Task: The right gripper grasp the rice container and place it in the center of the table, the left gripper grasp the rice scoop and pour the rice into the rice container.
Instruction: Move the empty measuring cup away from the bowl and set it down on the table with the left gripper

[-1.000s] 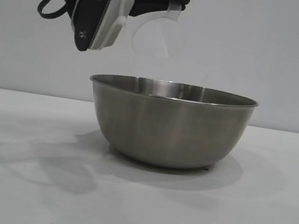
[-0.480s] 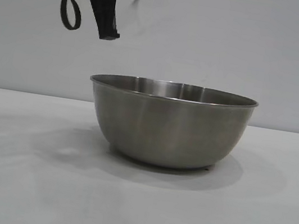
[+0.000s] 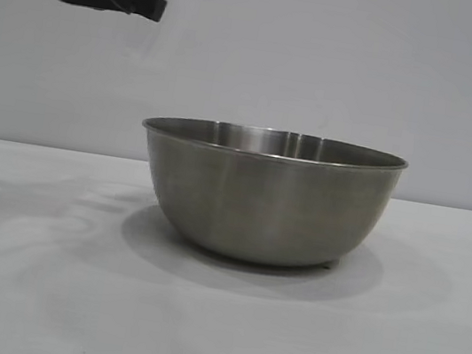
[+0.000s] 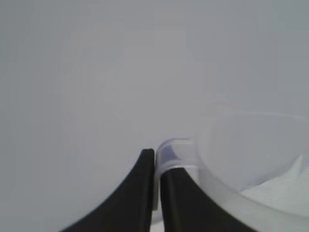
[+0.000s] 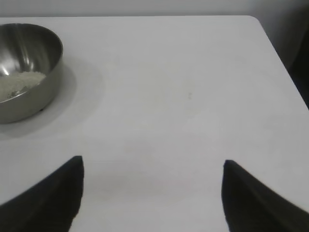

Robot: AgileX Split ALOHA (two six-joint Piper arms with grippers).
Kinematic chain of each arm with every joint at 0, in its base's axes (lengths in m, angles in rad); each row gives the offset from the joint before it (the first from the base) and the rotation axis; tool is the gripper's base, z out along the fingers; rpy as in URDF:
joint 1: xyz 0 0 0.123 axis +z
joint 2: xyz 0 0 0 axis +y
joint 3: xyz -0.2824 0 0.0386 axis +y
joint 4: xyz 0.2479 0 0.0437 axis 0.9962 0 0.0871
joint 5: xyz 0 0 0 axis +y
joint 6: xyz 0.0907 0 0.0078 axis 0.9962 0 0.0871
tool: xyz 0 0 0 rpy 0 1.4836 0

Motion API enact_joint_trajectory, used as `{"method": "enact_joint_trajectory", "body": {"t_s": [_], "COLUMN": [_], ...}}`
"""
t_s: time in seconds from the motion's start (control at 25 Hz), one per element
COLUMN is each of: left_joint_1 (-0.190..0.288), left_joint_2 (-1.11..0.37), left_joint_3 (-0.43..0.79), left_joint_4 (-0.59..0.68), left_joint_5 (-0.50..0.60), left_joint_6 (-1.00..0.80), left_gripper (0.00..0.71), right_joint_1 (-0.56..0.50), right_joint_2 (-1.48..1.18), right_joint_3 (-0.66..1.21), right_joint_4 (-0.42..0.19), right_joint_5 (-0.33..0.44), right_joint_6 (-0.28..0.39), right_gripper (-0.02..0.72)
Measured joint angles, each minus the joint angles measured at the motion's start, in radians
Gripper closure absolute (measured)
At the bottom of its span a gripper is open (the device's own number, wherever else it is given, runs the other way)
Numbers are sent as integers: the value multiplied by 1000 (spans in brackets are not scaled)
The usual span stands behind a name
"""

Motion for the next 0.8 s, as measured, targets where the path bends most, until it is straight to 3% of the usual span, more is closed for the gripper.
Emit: {"method": "enact_joint_trajectory", "body": {"t_s": [0.16,0.28,0.52,0.8], "left_joint_1": [11,54,144,152], "left_joint_2": [0,0,17,108], "left_joint_3": [59,116,192,196], "left_joint_4": [-55,-63,44,152], "left_joint_5": [0,0,0,0], "left_joint_6": [-103,-224,-352,-372], "left_gripper": [710,710,710,710], "right_joint_1": [0,0,0,0], "right_joint_2": [0,0,0,0], "right_joint_3": [0,0,0,0], "right_joint_4": [0,0,0,0], "right_joint_5": [0,0,0,0], "right_joint_6": [0,0,0,0], "right_gripper": [198,198,198,198]}}
